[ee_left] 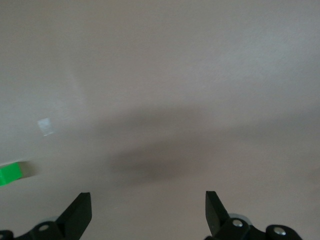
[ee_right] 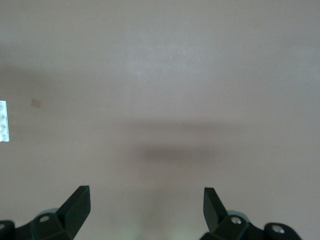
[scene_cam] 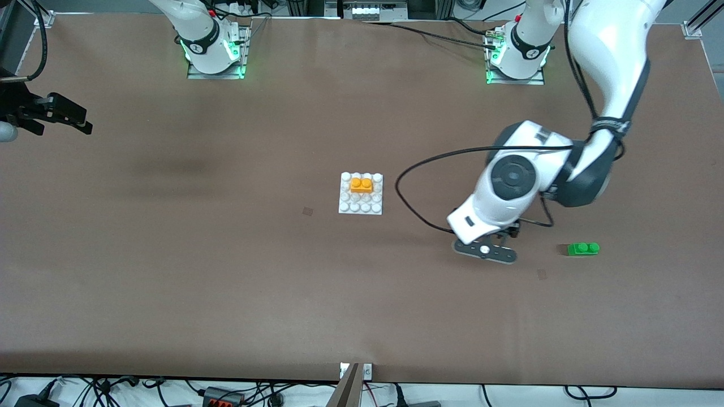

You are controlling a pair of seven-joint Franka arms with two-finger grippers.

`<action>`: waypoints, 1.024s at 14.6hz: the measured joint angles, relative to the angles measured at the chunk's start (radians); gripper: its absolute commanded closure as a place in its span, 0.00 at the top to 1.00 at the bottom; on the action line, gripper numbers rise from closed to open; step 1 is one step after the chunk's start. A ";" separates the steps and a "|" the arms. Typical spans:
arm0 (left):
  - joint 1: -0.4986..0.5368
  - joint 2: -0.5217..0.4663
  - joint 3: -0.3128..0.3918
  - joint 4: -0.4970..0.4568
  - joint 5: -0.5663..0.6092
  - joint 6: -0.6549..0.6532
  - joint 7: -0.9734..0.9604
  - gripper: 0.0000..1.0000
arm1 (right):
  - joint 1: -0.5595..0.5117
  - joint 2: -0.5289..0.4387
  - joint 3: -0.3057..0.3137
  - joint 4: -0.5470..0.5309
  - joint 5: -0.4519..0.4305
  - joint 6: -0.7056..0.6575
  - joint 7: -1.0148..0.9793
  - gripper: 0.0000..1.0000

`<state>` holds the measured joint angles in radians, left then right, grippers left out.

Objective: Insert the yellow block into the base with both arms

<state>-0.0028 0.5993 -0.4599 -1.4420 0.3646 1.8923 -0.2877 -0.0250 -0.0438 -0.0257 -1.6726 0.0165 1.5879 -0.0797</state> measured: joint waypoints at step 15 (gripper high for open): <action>0.025 -0.375 0.301 -0.101 -0.232 -0.239 0.293 1.00 | 0.003 0.000 0.027 0.000 -0.007 0.000 0.000 1.00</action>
<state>0.0219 0.2241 -0.1591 -1.5426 0.1322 1.6536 0.0049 -0.0218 -0.0441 0.0016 -1.6727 0.0091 1.5881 -0.0797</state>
